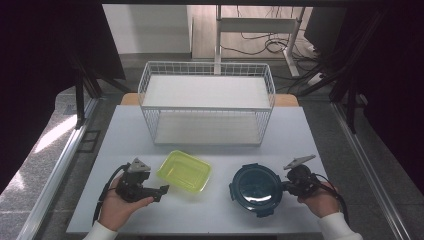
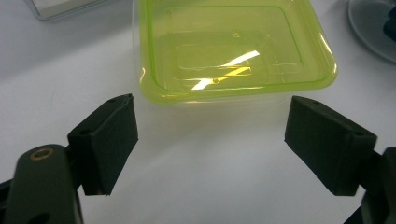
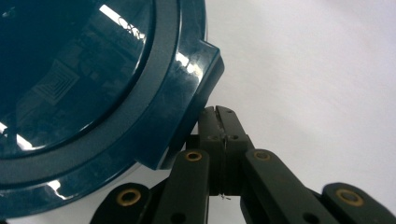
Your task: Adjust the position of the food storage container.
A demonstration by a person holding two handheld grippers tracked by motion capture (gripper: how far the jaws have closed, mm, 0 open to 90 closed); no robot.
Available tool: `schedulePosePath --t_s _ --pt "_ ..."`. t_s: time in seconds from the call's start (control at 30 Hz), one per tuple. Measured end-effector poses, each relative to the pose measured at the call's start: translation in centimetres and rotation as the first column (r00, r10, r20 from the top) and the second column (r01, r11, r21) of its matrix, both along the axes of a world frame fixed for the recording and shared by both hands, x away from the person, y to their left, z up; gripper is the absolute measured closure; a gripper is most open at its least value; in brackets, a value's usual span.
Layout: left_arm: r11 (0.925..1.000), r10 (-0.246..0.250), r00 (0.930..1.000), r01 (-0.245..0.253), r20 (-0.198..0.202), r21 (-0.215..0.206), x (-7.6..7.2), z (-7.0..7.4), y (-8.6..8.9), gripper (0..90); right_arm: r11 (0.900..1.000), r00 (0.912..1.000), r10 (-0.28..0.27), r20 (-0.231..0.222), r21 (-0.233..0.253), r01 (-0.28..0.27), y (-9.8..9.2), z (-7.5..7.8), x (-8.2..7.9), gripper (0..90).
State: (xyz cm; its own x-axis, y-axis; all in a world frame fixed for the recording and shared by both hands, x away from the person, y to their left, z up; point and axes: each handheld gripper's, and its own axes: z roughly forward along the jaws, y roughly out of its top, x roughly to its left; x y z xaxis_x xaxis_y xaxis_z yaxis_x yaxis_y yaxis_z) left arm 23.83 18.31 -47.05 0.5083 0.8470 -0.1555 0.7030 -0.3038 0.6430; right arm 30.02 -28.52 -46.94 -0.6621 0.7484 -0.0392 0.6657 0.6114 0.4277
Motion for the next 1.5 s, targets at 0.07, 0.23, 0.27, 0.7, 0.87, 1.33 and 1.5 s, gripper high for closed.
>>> schedulePosePath --t_s 0.07,0.23,0.27,0.7,0.87,1.33,1.5 --pt "1.0 0.0 1.0 0.0 0.0 -0.001 0.0 0.0 0.0 17.1 1.0 1.0 0.005 0.001 0.004 -0.005 0.2 0.0 -0.2 89.2" --pt "1.0 0.001 1.0 -0.001 0.002 -0.007 0.2 -0.1 -0.3 17.3 0.999 0.9998 0.02 0.006 0.03 -0.02 1.1 -0.1 -0.8 89.2" --pt "1.0 -0.001 1.0 0.001 0.003 -0.009 0.2 -0.2 -0.3 17.4 0.999 0.9997 0.024 0.007 0.029 -0.025 1.3 -0.1 -0.8 89.2" --pt "0.9994 -0.013 0.9997 0.013 0.021 -0.031 0.1 0.2 -0.5 17.5 0.995 0.9975 0.07 0.01 0.068 -0.071 3.0 -0.3 -1.4 89.1" --pt "0.9987 -0.001 0.999 0.003 0.044 -0.052 -0.3 0.8 -0.6 17.4 0.99 0.9973 0.009 0.072 0.14 -0.019 1.5 0.4 -2.1 89.0" --pt "0.9945 0.042 0.9967 -0.035 0.069 -0.099 -0.4 1.2 -0.5 16.8 0.936 0.9822 -0.096 0.161 0.351 0.034 -0.6 2.2 -3.6 63.4" --pt "0.9935 0.047 0.9954 -0.038 0.083 -0.107 -0.6 1.2 -0.5 16.5 0.905 0.9747 -0.164 0.151 0.416 0.088 -0.5 2.4 -3.7 34.6"
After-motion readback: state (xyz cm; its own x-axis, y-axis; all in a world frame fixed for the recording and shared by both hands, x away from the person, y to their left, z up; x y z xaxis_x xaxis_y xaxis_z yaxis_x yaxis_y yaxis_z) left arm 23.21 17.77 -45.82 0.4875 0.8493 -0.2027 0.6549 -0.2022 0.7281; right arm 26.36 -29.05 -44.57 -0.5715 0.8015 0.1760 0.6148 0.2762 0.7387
